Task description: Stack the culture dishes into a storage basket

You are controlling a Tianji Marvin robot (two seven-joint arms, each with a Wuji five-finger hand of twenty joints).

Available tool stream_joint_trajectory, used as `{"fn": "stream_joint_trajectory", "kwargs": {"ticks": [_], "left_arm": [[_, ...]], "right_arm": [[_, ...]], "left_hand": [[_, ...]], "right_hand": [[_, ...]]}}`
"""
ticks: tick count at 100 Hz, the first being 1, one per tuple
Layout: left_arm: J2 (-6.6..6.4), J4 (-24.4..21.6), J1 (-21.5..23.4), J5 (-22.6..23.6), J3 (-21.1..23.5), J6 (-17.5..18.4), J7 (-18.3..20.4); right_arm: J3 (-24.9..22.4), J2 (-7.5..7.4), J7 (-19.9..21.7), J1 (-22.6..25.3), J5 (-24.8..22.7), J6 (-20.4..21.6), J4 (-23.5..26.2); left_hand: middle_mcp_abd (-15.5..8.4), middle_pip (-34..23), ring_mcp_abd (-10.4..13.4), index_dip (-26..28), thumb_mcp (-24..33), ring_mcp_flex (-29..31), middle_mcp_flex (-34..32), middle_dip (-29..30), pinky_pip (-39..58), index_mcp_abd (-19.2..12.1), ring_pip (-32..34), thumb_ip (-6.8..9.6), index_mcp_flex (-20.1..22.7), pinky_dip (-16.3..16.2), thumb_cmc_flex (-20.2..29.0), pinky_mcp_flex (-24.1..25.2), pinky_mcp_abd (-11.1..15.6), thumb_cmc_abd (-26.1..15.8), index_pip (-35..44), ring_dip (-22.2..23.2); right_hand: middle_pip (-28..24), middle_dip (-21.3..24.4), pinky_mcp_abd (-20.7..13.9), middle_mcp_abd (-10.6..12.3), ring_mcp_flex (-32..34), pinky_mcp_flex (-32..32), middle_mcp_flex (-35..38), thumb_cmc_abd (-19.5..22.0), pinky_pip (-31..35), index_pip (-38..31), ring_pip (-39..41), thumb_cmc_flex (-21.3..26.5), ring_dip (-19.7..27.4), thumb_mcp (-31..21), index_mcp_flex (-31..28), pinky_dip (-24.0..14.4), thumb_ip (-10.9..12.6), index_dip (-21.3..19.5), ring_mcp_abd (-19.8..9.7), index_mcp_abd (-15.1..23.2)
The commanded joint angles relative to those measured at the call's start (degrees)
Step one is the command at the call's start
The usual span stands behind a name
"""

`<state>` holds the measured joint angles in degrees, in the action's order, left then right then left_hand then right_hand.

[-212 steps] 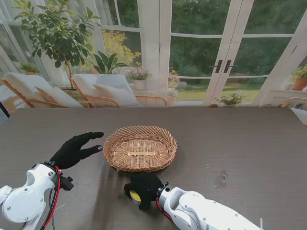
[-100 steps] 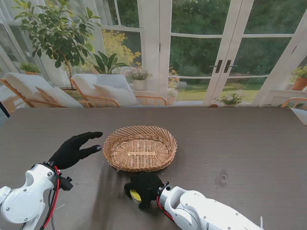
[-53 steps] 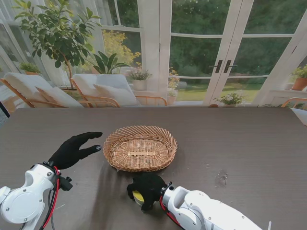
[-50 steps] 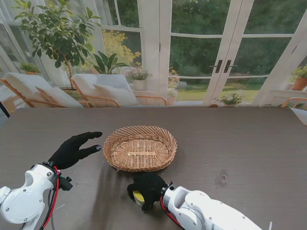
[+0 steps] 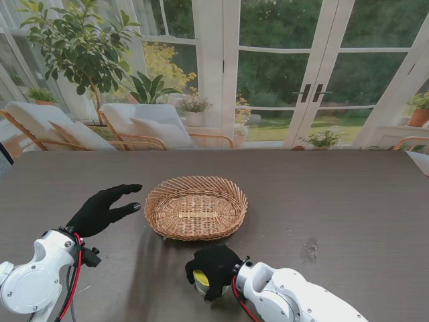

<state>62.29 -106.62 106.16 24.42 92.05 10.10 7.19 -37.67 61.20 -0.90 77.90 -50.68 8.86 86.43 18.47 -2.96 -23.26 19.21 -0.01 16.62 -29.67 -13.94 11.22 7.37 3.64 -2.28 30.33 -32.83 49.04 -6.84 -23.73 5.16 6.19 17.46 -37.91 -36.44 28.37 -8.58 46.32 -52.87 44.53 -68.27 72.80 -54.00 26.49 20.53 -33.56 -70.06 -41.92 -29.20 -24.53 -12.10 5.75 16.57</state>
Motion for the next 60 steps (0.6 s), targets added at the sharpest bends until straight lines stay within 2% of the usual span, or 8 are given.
{"fn": "stream_joint_trajectory", "kwargs": {"ticks": [1,34,60], "left_arm": [[0.3,-0.5,0.4,-0.1,0.1,0.1,0.8],[0.31,-0.6,0.6,-0.1,0.4,0.3,0.8],[0.32,-0.6,0.7,0.0,0.5,0.3,0.7]], "right_arm": [[-0.8,-0.74,1.9,1.5,0.0,0.1,1.2],[-5.7,-1.03,5.4,3.6,0.6,-0.2,6.2],[-8.9,-0.83,8.1,3.8,1.8,-3.1,10.3]], "left_hand": [[0.4,-0.1,-0.5,0.2,-1.0,1.2,-0.7,-0.5,-0.1,0.1,0.6,1.64,0.8,-0.8,1.4,0.2,-1.6,-2.2,0.2,0.5],[0.3,-0.1,-0.6,0.2,-1.0,1.2,-0.6,-0.4,-0.1,0.2,0.6,1.64,0.7,-0.8,1.4,0.2,-1.6,-2.2,0.1,0.5],[0.4,-0.1,-0.5,0.2,-1.0,1.1,-0.7,-0.4,-0.1,0.2,0.6,1.64,0.6,-0.8,1.4,0.2,-1.8,-2.2,0.1,0.5]], "right_hand": [[-16.7,-8.6,-17.4,6.1,29.1,-9.2,19.0,8.8,11.6,-21.2,35.1,16.5,-4.0,-12.2,-8.2,-5.1,6.2,-2.9,-8.1,-4.8],[-16.6,-8.8,-17.4,6.1,29.1,-9.2,19.0,8.9,11.6,-21.1,35.0,16.6,-4.1,-12.0,-8.3,-5.2,6.4,-3.0,-8.1,-4.9],[-16.5,-8.9,-17.4,6.0,29.1,-9.2,18.9,9.0,11.6,-21.1,35.0,16.7,-4.2,-12.0,-8.3,-5.2,6.4,-3.1,-7.9,-5.0]]}}
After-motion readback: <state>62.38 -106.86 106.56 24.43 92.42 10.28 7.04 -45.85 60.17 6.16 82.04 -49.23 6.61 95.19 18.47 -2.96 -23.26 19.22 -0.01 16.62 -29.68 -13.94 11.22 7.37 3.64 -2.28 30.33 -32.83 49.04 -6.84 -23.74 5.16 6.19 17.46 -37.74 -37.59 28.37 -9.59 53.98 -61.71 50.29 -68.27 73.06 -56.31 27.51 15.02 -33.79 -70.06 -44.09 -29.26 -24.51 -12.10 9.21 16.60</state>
